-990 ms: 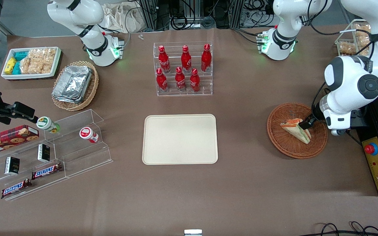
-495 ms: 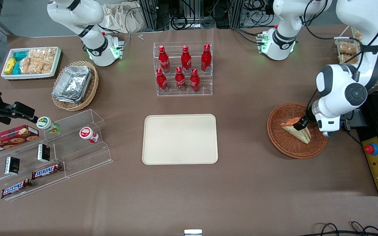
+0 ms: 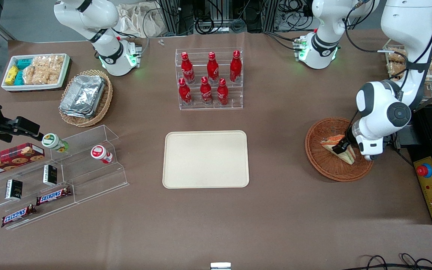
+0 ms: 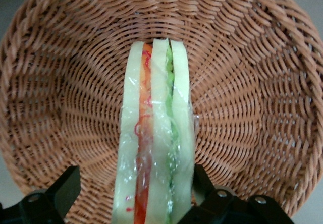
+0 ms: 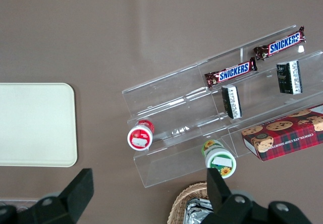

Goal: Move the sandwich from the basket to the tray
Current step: 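Close the left gripper on the sandwich and lift it from the basket, then carry the held sandwich with the left gripper over to the cream tray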

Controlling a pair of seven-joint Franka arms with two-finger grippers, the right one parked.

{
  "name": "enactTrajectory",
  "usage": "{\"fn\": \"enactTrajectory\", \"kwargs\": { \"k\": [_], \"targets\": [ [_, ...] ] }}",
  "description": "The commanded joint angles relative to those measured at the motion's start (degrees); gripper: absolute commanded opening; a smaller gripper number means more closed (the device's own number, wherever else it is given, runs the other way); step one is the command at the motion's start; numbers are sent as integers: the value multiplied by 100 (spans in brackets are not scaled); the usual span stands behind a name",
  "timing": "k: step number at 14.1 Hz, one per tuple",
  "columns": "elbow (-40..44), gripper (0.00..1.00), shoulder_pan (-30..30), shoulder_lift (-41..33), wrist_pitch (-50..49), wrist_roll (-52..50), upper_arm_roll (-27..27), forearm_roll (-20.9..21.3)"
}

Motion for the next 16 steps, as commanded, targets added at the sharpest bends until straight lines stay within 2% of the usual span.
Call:
{"fn": "enactTrajectory", "kwargs": {
  "k": [1, 2, 6, 9, 11, 13, 16],
  "targets": [
    [47, 22, 16, 143, 289, -483, -23, 24],
    [108, 0, 8, 135, 289, -606, -23, 24],
    [582, 0, -62, 91, -16, -1107, -76, 50],
    [1328, 0, -107, 3, -1340, -1099, -93, 418],
    [2065, 0, -107, -24, -2430, -1011, -207, 437],
    [2664, 0, -72, -111, -3301, -444, -356, 428],
    [3665, 0, -89, -112, -4305, -176, -523, 323]
  ]
}}
